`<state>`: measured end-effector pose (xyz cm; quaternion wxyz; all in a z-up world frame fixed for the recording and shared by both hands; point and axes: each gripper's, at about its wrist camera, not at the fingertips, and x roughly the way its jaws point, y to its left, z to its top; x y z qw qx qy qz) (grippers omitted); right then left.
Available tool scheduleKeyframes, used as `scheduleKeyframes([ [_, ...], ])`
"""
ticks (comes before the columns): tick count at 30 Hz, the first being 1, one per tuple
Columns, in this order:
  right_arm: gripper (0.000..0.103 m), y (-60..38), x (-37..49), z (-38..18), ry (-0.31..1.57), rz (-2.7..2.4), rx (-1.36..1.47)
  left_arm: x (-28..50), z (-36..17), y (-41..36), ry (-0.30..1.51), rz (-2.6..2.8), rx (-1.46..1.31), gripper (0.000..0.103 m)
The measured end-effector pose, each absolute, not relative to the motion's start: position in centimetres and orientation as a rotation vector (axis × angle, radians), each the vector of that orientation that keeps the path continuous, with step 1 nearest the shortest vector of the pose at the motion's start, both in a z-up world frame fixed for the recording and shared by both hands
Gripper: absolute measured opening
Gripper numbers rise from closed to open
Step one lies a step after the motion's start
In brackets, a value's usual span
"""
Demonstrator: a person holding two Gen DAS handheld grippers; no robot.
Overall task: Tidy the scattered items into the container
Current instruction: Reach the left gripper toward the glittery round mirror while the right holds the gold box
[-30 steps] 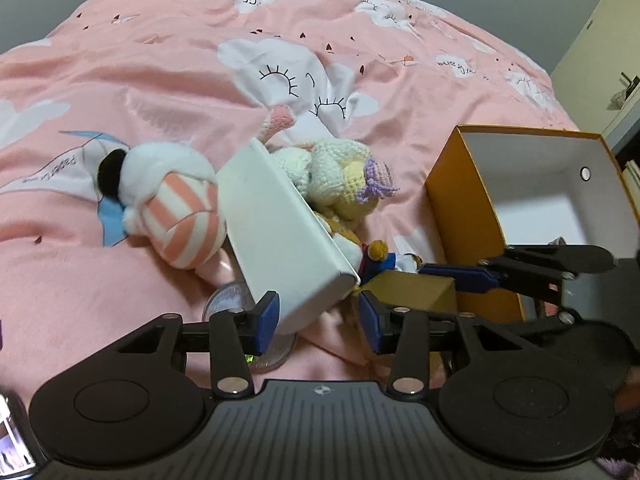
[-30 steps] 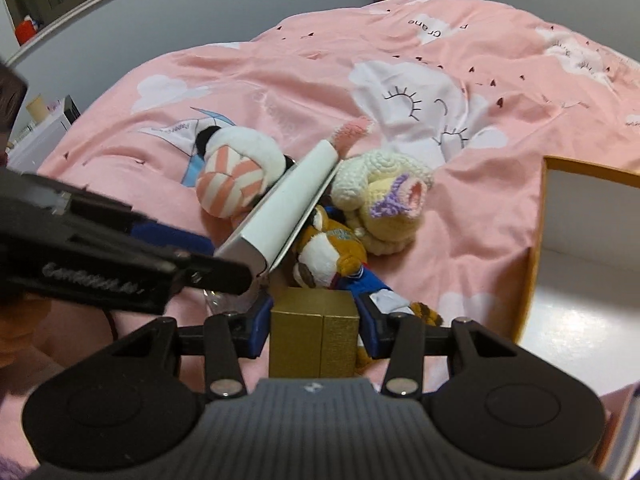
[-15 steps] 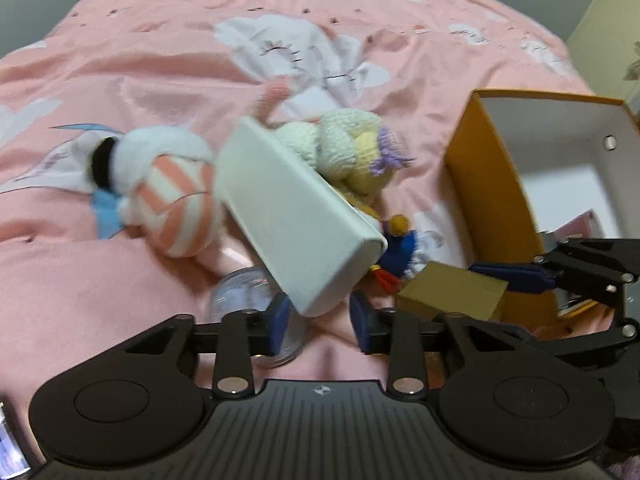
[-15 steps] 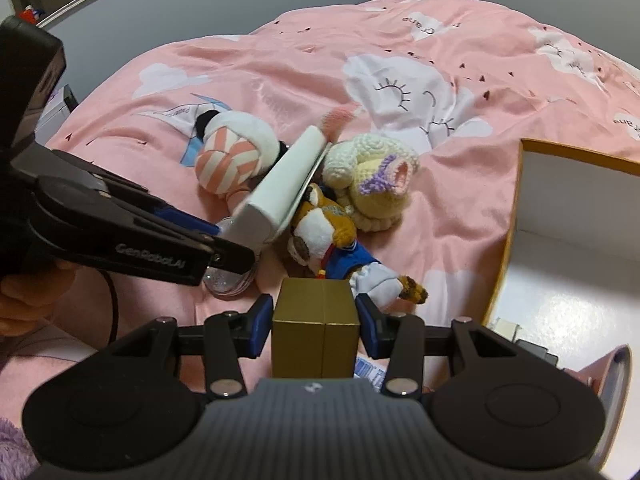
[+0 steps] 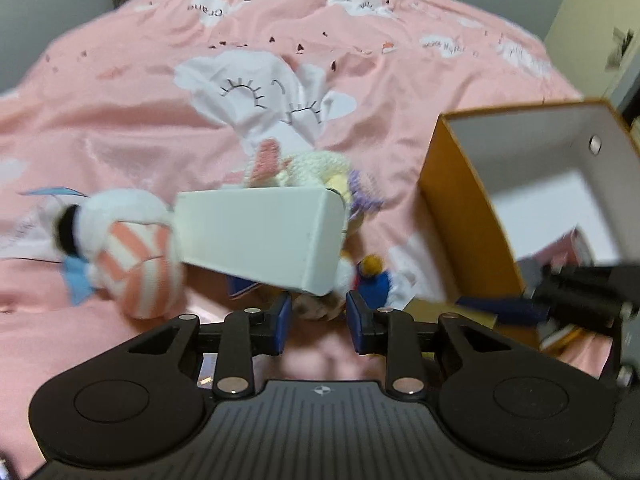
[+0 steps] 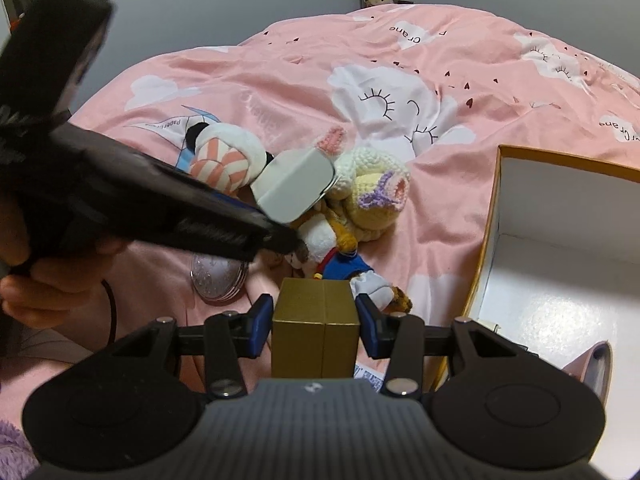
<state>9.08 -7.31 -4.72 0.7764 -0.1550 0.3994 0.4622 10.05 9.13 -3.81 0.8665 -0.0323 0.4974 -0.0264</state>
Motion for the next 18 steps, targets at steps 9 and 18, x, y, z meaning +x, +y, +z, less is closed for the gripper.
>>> scheduleKeyframes([
  [9, 0.048, -7.4, 8.4, -4.8, 0.86, 1.053, -0.33, 7.9, -3.6, 10.5, 1.125, -0.022, 0.074, 0.058],
  [18, 0.048, -7.5, 7.1, -5.5, 0.876, 1.099, -0.35, 9.1, -6.4, 9.2, 1.241, 0.06, 0.202, 0.063],
])
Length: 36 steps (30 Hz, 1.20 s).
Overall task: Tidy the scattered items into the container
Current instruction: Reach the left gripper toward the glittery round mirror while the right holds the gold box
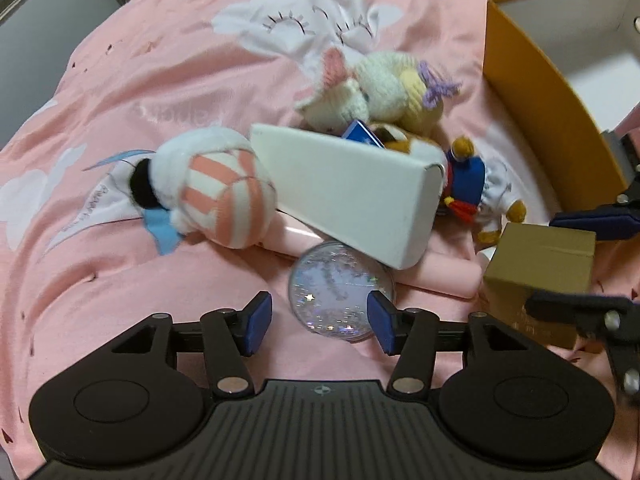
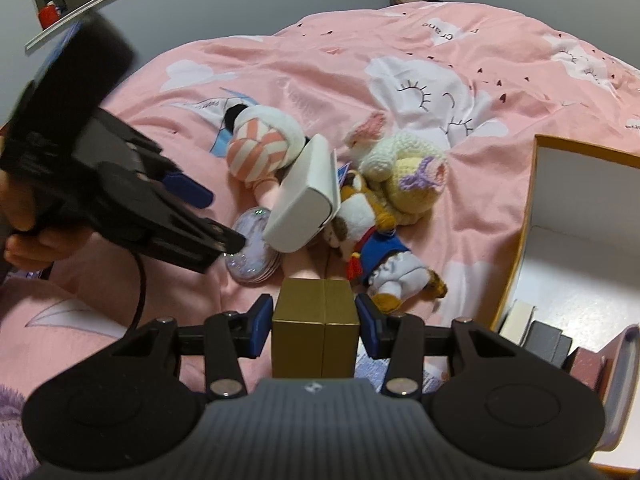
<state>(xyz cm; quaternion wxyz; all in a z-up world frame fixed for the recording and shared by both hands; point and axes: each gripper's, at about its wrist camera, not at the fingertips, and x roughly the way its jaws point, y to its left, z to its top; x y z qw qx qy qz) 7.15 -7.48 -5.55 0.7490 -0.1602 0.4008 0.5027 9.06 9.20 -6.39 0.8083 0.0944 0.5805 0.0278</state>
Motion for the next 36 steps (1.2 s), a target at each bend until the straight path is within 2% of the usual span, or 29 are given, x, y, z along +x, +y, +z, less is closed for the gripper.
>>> scheduleKeyframes([
  [5, 0.048, -7.4, 7.0, -5.7, 0.875, 1.1, -0.369, 9.4, -7.8, 8.2, 1.225, 0.088, 0.234, 0.067],
  [9, 0.048, -7.2, 7.0, -5.8, 0.883, 1.095, -0.371, 9.3, -8.0, 8.9, 1.216, 0.048, 0.185, 0.075],
  [14, 0.048, -7.0, 7.0, -5.9, 0.885, 1.094, -0.383, 8.7, -8.2, 8.1, 1.189, 0.013, 0.268, 0.077],
  [17, 0.048, -7.1, 7.0, -5.9, 0.884, 1.09, -0.382, 8.4, -8.7, 7.7, 1.182, -0.004, 0.363, 0.09],
  [18, 0.048, -7.1, 7.0, -5.9, 0.884, 1.09, -0.382, 8.3, -8.9, 7.7, 1.188, -0.006, 0.386, 0.091],
  [29, 0.048, -7.3, 7.0, -5.8, 0.881, 1.079, -0.378, 9.2, -8.6, 11.3, 1.244, -0.174, 0.257, 0.091],
  [36, 0.048, -7.6, 7.1, -5.7, 0.874, 1.063, -0.368, 8.0, -9.4, 10.0, 1.246, -0.198, 0.4, 0.091],
])
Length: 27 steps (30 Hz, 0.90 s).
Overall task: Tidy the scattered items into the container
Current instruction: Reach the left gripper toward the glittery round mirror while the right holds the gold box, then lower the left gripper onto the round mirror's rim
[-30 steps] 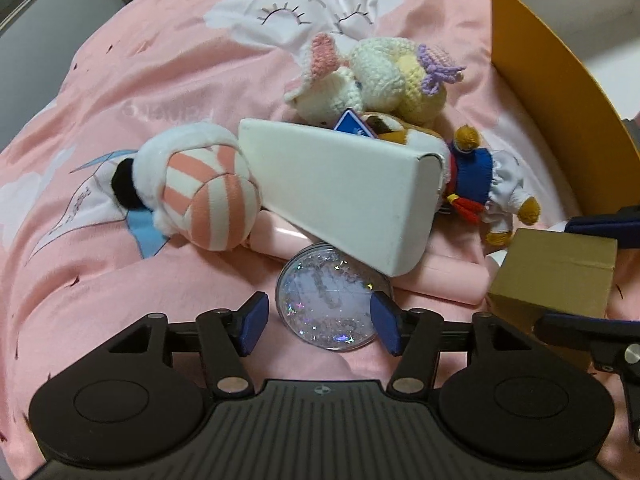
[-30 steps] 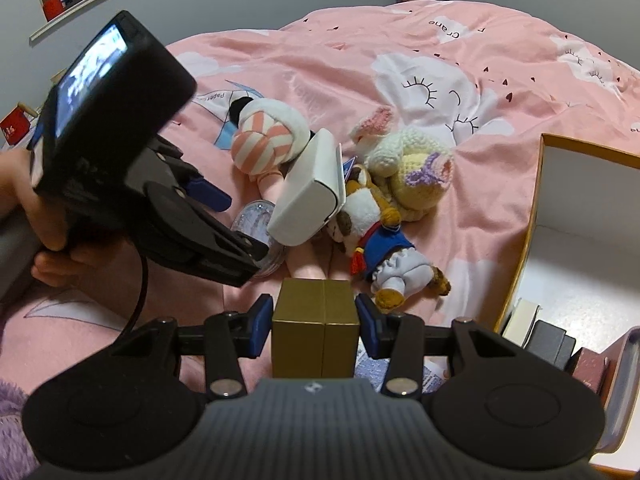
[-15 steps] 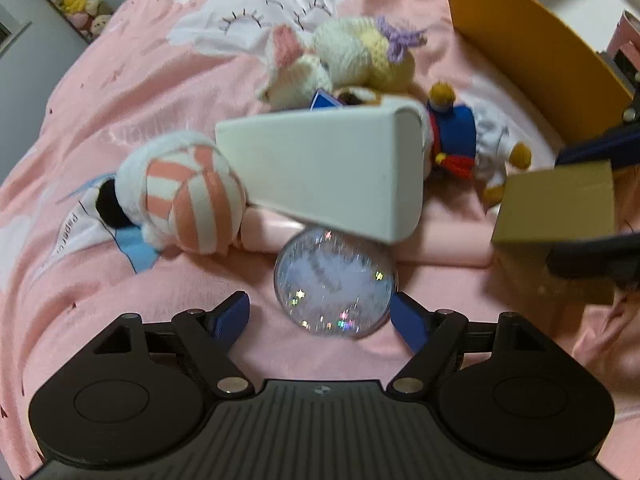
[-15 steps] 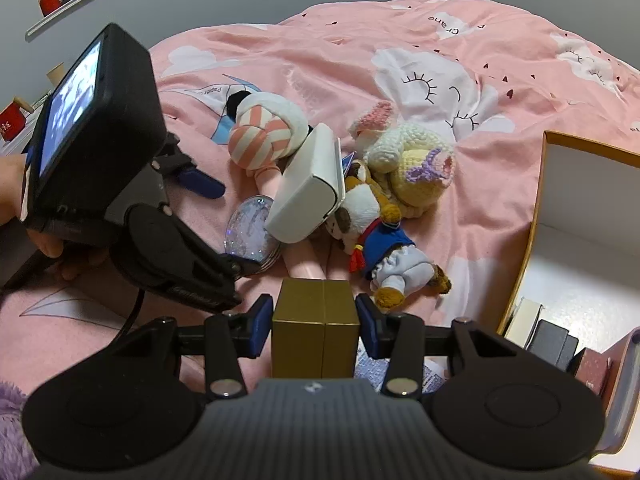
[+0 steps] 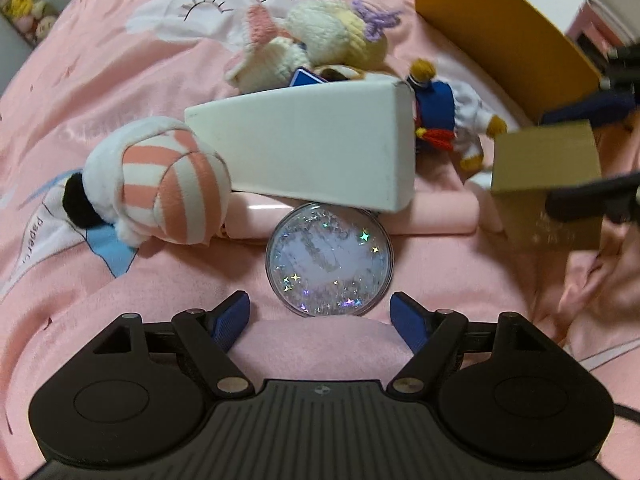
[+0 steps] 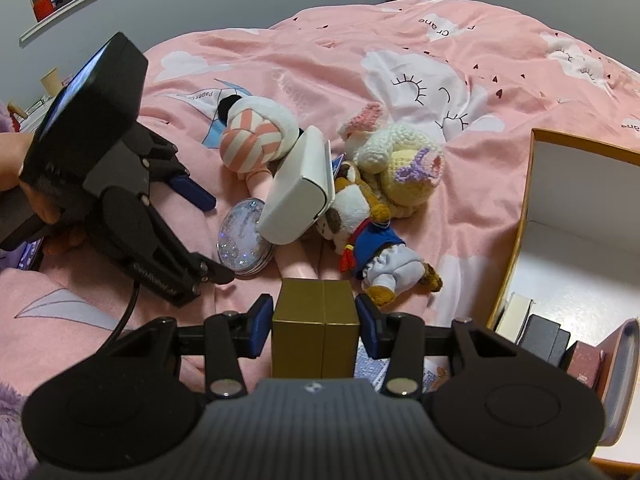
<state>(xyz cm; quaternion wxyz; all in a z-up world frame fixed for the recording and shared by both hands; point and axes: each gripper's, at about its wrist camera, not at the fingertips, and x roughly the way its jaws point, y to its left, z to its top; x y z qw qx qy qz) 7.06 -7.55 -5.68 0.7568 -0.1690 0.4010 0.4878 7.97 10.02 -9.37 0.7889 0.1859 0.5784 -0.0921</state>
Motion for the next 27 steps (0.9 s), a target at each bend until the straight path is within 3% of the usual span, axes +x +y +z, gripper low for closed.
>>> scheduleKeyframes([
  [13, 0.048, -7.9, 6.9, -5.6, 0.861, 1.06, -0.363, 3.8, -4.8, 8.5, 1.145, -0.218, 0.418, 0.089],
  [27, 0.048, -7.7, 6.5, -5.3, 0.845, 1.05, -0.383, 2.1, -3.9, 11.2, 1.068, -0.313, 0.364, 0.089],
])
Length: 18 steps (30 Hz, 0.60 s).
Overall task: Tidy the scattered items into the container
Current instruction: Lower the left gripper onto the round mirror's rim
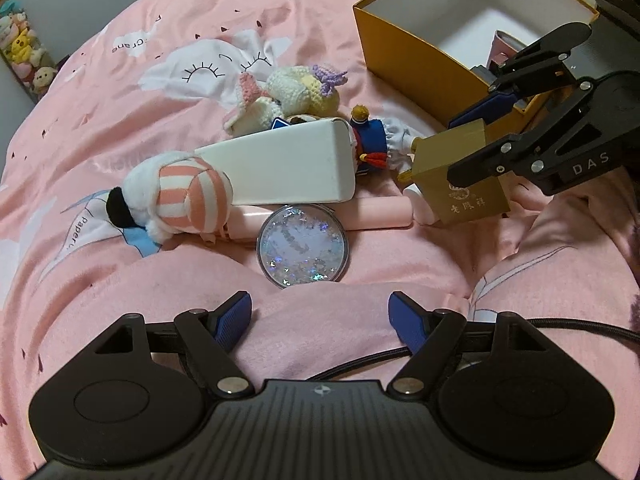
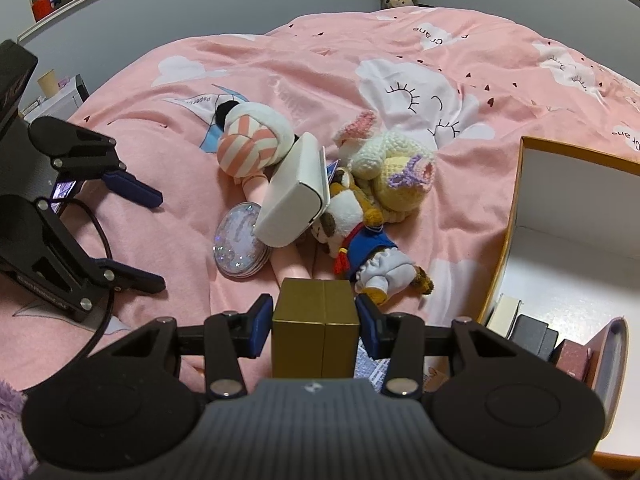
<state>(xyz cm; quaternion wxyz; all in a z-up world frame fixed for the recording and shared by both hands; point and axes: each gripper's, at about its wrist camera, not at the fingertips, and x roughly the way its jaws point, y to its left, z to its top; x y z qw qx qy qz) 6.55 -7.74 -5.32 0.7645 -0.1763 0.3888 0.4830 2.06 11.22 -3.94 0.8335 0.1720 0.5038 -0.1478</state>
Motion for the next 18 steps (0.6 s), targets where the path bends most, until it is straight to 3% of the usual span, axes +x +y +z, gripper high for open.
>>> scheduleKeyframes([
  [11, 0.048, -7.5, 6.6, -5.5, 0.852, 1.047, -0.381, 4.6, -1.8, 10.7, 0.978, -0.386, 0.409, 0.089],
  [18, 0.048, -7.6, 6.7, -5.6, 0.858, 1.036, -0.378, 8.6, -4.7, 11.0, 1.123, -0.458, 0.353, 0.089],
])
